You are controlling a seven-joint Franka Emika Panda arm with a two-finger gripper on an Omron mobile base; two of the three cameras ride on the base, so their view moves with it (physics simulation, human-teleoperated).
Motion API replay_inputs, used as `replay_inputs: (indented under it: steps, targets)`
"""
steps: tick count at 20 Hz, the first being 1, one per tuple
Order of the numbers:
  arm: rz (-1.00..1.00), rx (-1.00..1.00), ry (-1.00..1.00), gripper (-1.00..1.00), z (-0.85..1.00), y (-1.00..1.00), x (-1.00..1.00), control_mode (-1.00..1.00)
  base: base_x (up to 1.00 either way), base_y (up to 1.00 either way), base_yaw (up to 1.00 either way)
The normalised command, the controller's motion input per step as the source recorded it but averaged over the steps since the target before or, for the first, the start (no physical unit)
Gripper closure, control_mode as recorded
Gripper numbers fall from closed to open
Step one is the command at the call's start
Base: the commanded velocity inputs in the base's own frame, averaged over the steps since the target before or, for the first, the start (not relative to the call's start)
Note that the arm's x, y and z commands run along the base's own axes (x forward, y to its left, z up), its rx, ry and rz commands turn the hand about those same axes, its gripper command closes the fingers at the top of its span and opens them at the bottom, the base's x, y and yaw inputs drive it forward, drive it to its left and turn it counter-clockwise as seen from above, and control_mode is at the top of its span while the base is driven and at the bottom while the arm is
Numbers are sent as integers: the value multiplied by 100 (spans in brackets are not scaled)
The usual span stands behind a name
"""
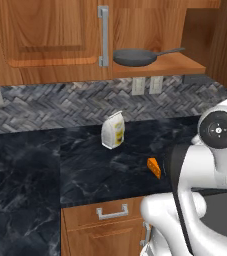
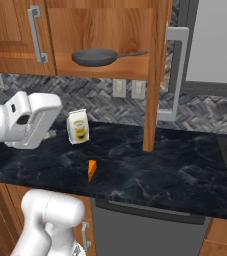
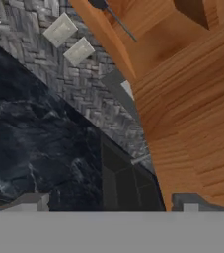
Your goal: Pick the pan from the cabinet and place it on the stove. Then turn on the stove burner for the pan.
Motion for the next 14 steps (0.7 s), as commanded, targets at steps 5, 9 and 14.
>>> replay_inputs:
  steps: [5,9,14]
  targets:
    - [0,14,-20,-100,11,43,-7,-100,0,0,0]
    - [0,15,-21,-100,21,55,0,-100,0,0,0]
    - [0,17,-21,-100,25,44,0,-100,0,0,0]
